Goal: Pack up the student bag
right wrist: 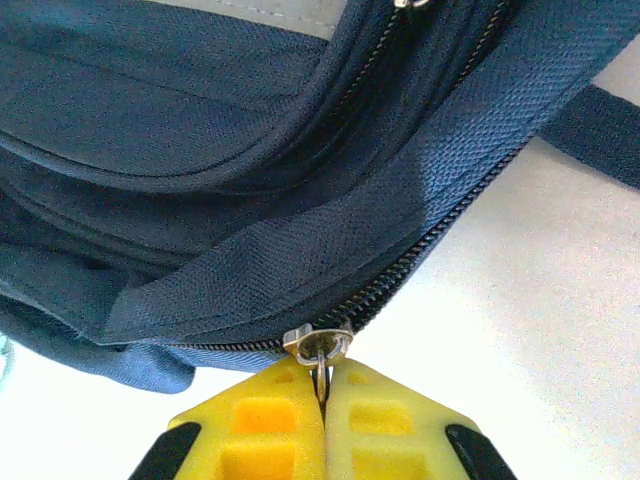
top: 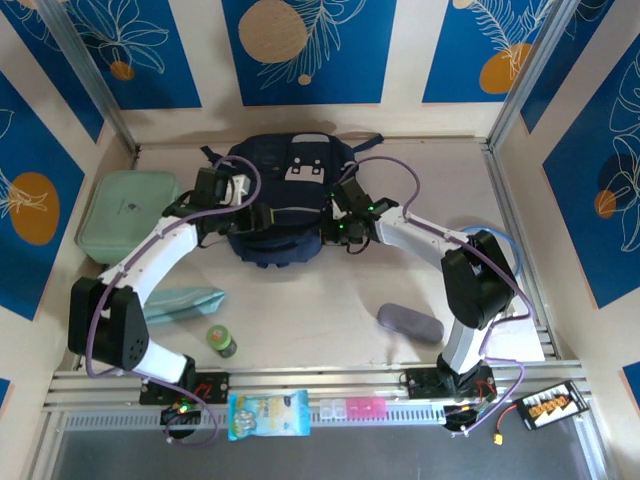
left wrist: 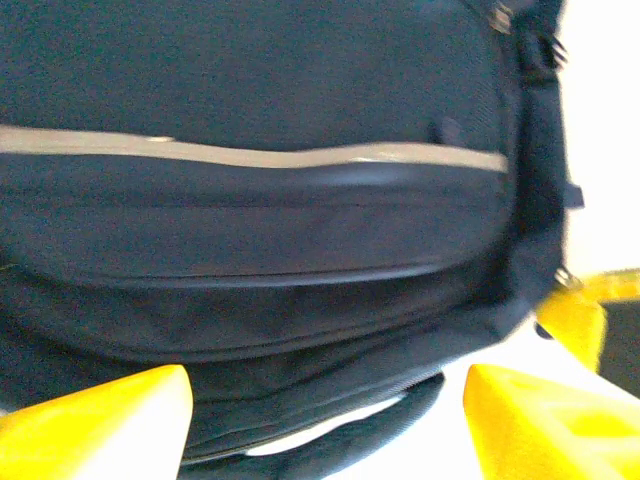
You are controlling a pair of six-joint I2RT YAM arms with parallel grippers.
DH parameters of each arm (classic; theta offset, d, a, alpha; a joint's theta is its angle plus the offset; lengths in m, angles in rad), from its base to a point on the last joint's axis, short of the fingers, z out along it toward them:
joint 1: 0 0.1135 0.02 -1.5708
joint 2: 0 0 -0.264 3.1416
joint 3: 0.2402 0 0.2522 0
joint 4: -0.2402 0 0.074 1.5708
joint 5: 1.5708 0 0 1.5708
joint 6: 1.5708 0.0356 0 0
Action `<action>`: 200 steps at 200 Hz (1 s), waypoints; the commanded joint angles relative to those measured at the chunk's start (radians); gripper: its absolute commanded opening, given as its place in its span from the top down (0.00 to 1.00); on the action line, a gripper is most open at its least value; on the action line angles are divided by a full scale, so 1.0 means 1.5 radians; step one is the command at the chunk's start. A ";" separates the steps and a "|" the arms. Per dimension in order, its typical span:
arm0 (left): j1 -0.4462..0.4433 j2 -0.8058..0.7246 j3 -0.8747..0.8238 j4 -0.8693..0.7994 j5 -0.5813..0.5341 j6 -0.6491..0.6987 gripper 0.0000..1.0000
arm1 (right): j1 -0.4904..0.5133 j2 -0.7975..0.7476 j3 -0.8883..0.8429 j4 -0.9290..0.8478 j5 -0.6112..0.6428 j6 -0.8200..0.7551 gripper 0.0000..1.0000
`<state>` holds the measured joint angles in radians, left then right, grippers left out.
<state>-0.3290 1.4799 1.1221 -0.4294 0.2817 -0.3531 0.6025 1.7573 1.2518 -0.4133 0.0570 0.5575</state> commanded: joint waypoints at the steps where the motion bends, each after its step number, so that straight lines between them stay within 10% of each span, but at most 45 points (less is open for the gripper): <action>1: -0.051 0.035 0.023 0.037 0.070 0.095 0.28 | -0.008 -0.030 -0.018 0.048 -0.084 0.012 0.98; 70: -0.078 0.115 0.021 0.111 0.165 0.265 0.34 | -0.026 -0.056 -0.075 0.106 -0.129 0.025 0.98; 200: -0.107 0.207 0.084 0.025 0.045 0.468 0.56 | -0.025 -0.049 -0.077 0.111 -0.127 0.014 0.98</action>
<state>-0.4831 1.7657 1.2095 -0.3622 0.3931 0.2867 0.5560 1.7222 1.1419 -0.2543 -0.1123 0.5953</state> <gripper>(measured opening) 0.484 0.058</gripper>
